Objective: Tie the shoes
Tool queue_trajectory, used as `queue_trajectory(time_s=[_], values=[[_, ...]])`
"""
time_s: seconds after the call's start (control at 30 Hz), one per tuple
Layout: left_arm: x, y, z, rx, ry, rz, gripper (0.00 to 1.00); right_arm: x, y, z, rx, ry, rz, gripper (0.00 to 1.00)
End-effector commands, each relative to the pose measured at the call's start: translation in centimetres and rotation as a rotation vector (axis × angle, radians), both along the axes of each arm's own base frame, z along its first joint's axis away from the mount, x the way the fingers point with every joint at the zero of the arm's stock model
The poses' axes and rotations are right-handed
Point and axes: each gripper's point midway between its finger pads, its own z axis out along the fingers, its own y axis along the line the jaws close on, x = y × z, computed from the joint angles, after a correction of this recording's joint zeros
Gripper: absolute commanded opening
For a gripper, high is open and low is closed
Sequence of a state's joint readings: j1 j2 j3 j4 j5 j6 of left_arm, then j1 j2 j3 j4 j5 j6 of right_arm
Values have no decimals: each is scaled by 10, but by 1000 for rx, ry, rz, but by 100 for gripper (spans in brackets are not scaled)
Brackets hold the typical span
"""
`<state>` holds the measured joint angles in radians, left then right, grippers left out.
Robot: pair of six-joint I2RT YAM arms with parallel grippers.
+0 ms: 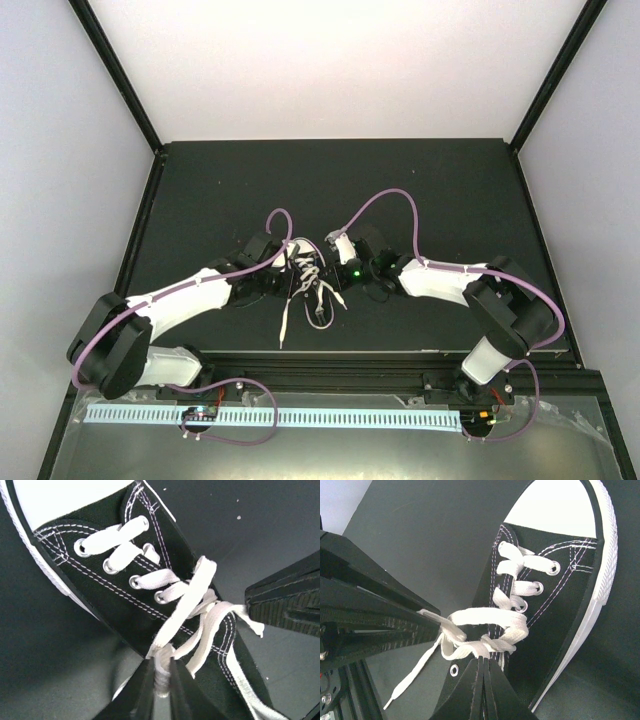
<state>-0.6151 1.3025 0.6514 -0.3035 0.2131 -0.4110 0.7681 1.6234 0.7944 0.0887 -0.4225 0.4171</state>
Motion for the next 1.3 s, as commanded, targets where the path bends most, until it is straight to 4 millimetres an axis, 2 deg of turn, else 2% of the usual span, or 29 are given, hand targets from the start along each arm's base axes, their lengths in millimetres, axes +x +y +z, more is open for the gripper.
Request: queue_trajectory(time_s=[0.0, 0.17, 0.33, 0.73, 0.9, 0.97, 1.03, 1.27], values=[[16, -10, 22, -41, -98, -29, 3, 5, 3, 5, 11, -29, -5, 2], [13, -16, 45, -126, -190, -66, 2, 8, 0, 8, 2, -35, -31, 2], [-1, -28, 56, -199, -236, -139, 2, 10, 0, 6, -5, -33, -43, 2], [-51, -47, 11, -160, -82, -283, 6, 11, 1, 4, -3, -25, -46, 2], [-59, -49, -5, -137, -37, -281, 8, 11, 4, 2, 2, -16, -33, 2], [-55, -43, -8, -101, -40, -248, 13, 9, 7, 4, 13, -16, -16, 2], [-50, -36, -7, -69, -55, -213, 21, 8, 7, 6, 17, -19, -9, 2], [-36, -15, 17, -38, -106, -121, 47, 8, 7, 5, 8, -28, -1, 2]])
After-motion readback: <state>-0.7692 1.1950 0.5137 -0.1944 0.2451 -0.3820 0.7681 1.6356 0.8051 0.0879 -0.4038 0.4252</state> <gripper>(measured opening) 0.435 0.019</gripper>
